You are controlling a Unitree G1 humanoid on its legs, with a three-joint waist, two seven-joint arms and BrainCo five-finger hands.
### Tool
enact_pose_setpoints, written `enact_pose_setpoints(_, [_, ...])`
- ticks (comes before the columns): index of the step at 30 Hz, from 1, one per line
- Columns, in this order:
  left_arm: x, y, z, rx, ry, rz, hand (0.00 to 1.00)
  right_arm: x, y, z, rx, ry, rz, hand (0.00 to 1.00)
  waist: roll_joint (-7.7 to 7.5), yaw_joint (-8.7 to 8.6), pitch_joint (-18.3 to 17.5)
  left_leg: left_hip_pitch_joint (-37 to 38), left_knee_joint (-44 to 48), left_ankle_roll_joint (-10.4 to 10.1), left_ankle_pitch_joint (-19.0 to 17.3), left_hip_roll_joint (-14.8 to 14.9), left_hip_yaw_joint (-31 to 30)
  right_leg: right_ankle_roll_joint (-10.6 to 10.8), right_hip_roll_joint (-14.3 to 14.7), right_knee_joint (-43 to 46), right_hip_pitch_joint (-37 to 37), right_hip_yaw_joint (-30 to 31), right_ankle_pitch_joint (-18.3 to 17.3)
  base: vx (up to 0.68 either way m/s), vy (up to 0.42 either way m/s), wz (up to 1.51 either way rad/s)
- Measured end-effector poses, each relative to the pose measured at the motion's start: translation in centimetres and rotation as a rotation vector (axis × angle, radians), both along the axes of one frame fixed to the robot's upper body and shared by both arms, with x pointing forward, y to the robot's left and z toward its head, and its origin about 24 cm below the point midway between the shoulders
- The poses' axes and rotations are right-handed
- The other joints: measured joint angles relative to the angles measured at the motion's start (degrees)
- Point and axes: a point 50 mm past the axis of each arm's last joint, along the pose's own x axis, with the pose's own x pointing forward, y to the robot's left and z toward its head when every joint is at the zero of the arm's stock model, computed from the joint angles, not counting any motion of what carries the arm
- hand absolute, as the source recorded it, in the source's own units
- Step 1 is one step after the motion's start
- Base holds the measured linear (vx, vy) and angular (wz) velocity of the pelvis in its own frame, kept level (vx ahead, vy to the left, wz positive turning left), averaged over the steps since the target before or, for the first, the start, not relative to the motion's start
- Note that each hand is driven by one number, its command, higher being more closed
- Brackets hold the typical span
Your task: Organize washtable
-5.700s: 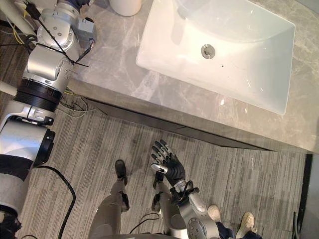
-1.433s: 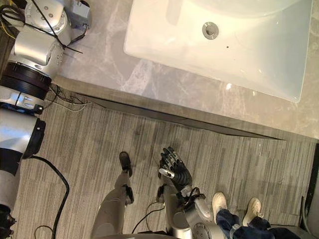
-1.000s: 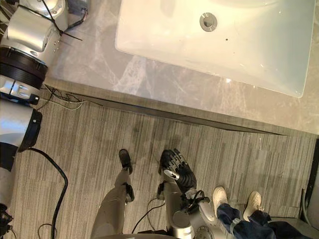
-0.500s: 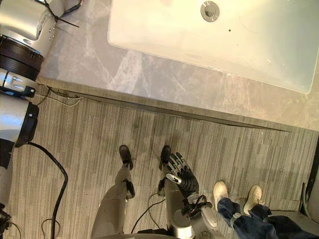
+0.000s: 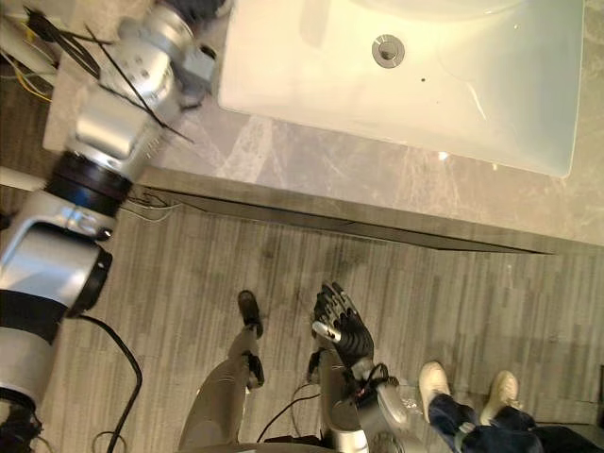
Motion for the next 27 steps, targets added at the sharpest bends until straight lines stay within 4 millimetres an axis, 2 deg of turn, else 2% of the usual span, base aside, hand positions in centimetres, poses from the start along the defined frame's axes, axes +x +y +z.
enact_pose_setpoints(1, [-0.2,-0.3,-2.7,-0.034,0.058,-0.044,1.00,0.6,0.0,0.2,0.001,-0.007,-0.014,0.00,0.50,0.23,-0.3,1.8,0.0,0.0,0.0,-0.1,-0.3,0.3,-0.1,0.0,2.0,-0.5,-0.3,0.01,0.030,0.13])
enact_pose_setpoints(3, [-0.9,-0.3,-6.2,-0.081,0.133,-0.099,1.00,0.9,-0.2,0.4,0.010,-0.013,-0.041,0.00,1.43,0.31,-1.8,3.0,0.0,-0.2,-0.2,-0.1,-1.2,0.6,-0.1,0.0,3.7,-1.4,-0.9,0.01,0.018,0.22])
enact_pose_setpoints(4, [-1.9,0.5,-9.0,-0.130,0.189,-0.119,1.00,1.3,-0.4,0.5,0.006,-0.014,-0.065,0.00,2.09,0.58,-3.7,3.5,0.0,-0.3,-0.4,0.0,-1.5,0.6,0.1,0.1,4.3,-1.6,-1.1,0.03,0.010,0.13])
enact_pose_setpoints(5, [-3.2,1.8,-12.2,-0.213,0.258,-0.124,1.00,1.7,-1.1,0.6,-0.003,-0.023,-0.098,0.00,2.63,1.65,-5.2,4.7,0.0,-0.3,-0.9,0.2,-1.6,0.7,0.2,0.0,5.5,-1.7,-1.4,0.04,0.012,0.07])
enact_pose_setpoints(7, [-4.8,3.1,-15.1,-0.299,0.327,-0.113,1.00,1.7,-2.1,0.5,-0.022,-0.016,-0.143,0.00,3.15,2.24,-6.5,6.0,0.0,-0.2,-1.0,0.1,-1.8,0.9,0.2,0.1,7.0,-2.5,-1.9,0.03,0.016,0.11])
enact_pose_setpoints(8, [-6.4,4.3,-17.5,-0.362,0.386,-0.096,1.00,1.6,-2.8,0.2,-0.032,-0.001,-0.175,0.00,3.30,2.82,-8.0,6.9,-0.1,-0.2,-1.2,0.1,-1.8,0.9,0.2,0.2,8.0,-2.8,-2.2,0.04,0.025,0.13])
enact_pose_setpoints(9, [-7.2,4.9,-18.6,-0.384,0.413,-0.081,1.00,1.5,-3.2,0.1,-0.037,0.007,-0.189,0.00,3.22,3.15,-8.7,7.3,0.0,-0.3,-1.3,0.1,-1.8,0.9,0.2,0.2,8.4,-2.7,-2.3,0.05,0.028,0.10])
enact_pose_setpoints(11, [-10.7,7.0,-23.3,-0.488,0.557,-0.020,1.00,1.1,-4.4,-0.6,-0.067,0.037,-0.232,0.00,3.22,3.74,-11.0,9.3,-0.1,-0.3,-1.6,-0.1,-2.4,1.2,0.0,0.2,10.7,-3.5,-2.9,0.06,0.027,0.14])
enact_pose_setpoints(12, [-11.6,7.4,-24.4,-0.510,0.594,0.004,1.00,1.0,-4.6,-0.8,-0.074,0.043,-0.240,0.00,3.24,3.76,-11.3,10.0,-0.1,-0.3,-1.8,-0.2,-2.5,1.3,0.0,0.3,11.5,-3.8,-3.1,0.04,0.031,0.24])
enact_pose_setpoints(13, [-13.5,8.0,-26.7,-0.556,0.683,0.038,1.00,0.5,-5.1,-1.1,-0.088,0.062,-0.260,0.00,3.23,3.91,-12.2,11.0,-0.1,-0.3,-1.9,-0.3,-3.2,1.4,-0.1,0.4,12.7,-4.5,-3.5,0.01,0.033,0.20])
enact_pose_setpoints(14, [-14.3,8.1,-27.8,-0.576,0.725,0.058,1.00,0.1,-5.3,-1.4,-0.095,0.076,-0.265,0.00,3.17,4.11,-12.8,11.4,-0.1,-0.2,-2.1,-0.3,-3.3,1.4,-0.1,0.5,12.9,-4.6,-3.7,0.00,0.032,0.15])
enact_pose_setpoints(16, [-18.1,8.3,-31.4,-0.665,0.883,0.112,1.00,-2.0,-5.9,-3.0,-0.120,0.162,-0.291,0.00,2.97,5.34,-14.9,13.2,-0.4,-0.5,-3.0,-0.3,-3.4,1.5,-0.2,0.8,14.7,-4.8,-5.1,0.02,0.021,0.05])
enact_pose_setpoints(17, [-19.0,8.2,-32.0,-0.679,0.914,0.121,1.00,-2.5,-6.0,-3.4,-0.124,0.183,-0.295,0.00,2.95,5.40,-15.4,13.5,-0.4,-0.6,-3.2,-0.4,-3.6,1.5,-0.2,1.1,14.9,-5.0,-5.3,0.03,0.018,0.14])
enact_pose_setpoints(18, [-20.5,8.0,-33.1,-0.704,0.974,0.133,0.00,-3.6,-6.0,-4.0,-0.125,0.221,-0.299,0.00,2.90,5.33,-16.5,13.7,-0.4,-0.6,-3.2,-0.4,-4.1,1.6,-0.3,1.4,15.2,-5.5,-5.8,0.03,0.016,0.16])
enact_pose_setpoints(19, [-21.6,7.7,-33.9,-0.725,1.021,0.139,0.00,-4.6,-6.0,-4.6,-0.125,0.256,-0.297,0.00,2.77,5.36,-17.3,14.1,-0.4,-0.6,-3.2,-0.4,-4.3,1.9,-0.3,1.4,15.7,-5.7,-6.1,0.02,0.015,0.13])
enact_pose_setpoints(21, [-22.6,7.2,-34.7,-0.752,1.063,0.140,0.00,-5.5,-6.0,-5.3,-0.127,0.296,-0.288,0.00,2.60,5.37,-18.3,14.3,-0.4,-0.6,-3.2,-0.3,-4.3,1.9,-0.3,1.6,15.8,-5.7,-6.1,0.01,0.006,0.02])
enact_pose_setpoints(24, [-23.3,6.1,-36.7,-0.771,1.156,0.139,0.00,-6.7,-5.7,-6.9,-0.125,0.381,-0.269,0.00,2.53,5.20,-19.4,15.1,-0.4,-0.6,-3.2,-0.2,-4.2,1.9,-0.2,1.5,16.6,-5.6,-6.1,0.00,0.004,-0.01])
enact_pose_setpoints(26, [-23.7,5.1,-39.1,-0.723,1.266,0.139,0.00,-7.7,-5.3,-8.5,-0.132,0.463,-0.247,0.00,2.32,5.21,-19.6,16.2,-0.4,-0.6,-3.2,-0.1,-4.1,1.9,-0.1,1.4,17.6,-5.5,-6.1,0.00,0.000,-0.02])
enact_pose_setpoints(27, [-23.8,4.9,-39.6,-0.717,1.289,0.142,0.00,-7.8,-5.2,-8.7,-0.138,0.477,-0.238,0.00,2.26,5.21,-19.7,16.2,-0.4,-0.7,-3.2,0.0,-4.0,1.9,0.0,1.4,17.6,-5.4,-6.1,-0.01,-0.002,-0.06])
